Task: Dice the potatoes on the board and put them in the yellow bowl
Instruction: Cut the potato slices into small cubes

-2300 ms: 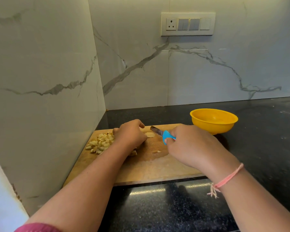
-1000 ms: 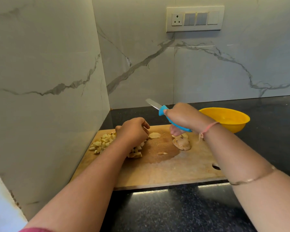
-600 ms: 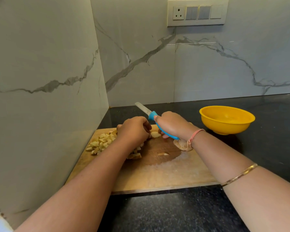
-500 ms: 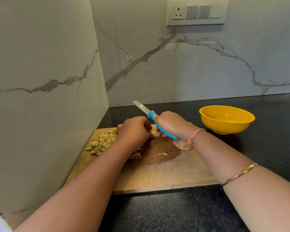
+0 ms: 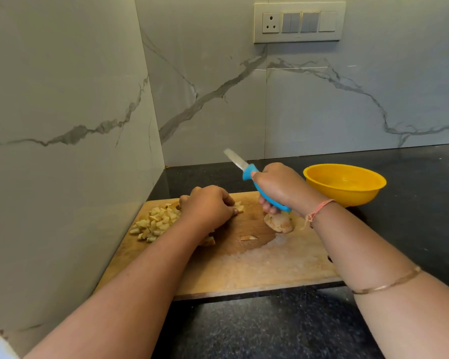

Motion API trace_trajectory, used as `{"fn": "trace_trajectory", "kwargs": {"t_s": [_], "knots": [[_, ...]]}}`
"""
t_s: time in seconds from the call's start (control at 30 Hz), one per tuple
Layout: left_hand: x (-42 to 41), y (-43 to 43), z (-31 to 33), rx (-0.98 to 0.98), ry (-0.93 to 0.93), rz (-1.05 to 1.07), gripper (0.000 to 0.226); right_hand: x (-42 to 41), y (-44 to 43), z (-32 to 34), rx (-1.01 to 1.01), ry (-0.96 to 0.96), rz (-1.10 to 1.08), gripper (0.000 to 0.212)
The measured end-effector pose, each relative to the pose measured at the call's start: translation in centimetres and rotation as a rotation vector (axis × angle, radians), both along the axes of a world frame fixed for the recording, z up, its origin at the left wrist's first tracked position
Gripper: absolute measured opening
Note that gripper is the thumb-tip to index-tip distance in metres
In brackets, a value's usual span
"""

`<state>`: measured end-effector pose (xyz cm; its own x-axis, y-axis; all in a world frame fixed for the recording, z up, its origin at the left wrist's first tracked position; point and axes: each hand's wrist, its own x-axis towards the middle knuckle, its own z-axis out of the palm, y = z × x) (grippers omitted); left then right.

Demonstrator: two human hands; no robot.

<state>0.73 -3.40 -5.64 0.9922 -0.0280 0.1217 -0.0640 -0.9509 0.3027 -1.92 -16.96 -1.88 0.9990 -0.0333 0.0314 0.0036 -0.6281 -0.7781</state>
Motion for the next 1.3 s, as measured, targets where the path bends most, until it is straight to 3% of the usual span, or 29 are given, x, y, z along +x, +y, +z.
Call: {"fn": "trace_trajectory", "kwargs": {"t_s": [0.23, 0.6, 0.77, 0.9, 1.1, 1.3], "knots": [[0.4, 0.3, -0.4, -0.094, -0.03, -0.018, 0.035, -4.0, 0.5, 0.1, -0.299, 0.03, 0.021, 0.032], [0.7, 0.5, -0.7, -0.095, -0.037, -0.019, 0.037, -7.4, 1.6, -0.6, -0.488, 0.013, 0.027, 0.031], [0.7, 0.5, -0.6, -0.134, -0.011, -0.021, 0.035, -7.4, 2.7, -0.6, -0.549, 0.012, 0.028, 0.026], [0.9, 0.6, -0.7, -0.159, -0.005, -0.017, 0.03, -7.5, 3.8, -0.5, -0.579, 0.001, 0.013, 0.01], [0.6, 0.5, -0.6, -0.119, -0.041, 0.011, 0.019, -7.6, 4.6, -1.0, -0.607, -0.017, 0.009, 0.024], [0.5, 0.4, -0.5, -0.11, -0.032, 0.018, 0.021, -8.5, 4.1, -1.8, -0.615, -0.052, 0.017, 0.024]]}}
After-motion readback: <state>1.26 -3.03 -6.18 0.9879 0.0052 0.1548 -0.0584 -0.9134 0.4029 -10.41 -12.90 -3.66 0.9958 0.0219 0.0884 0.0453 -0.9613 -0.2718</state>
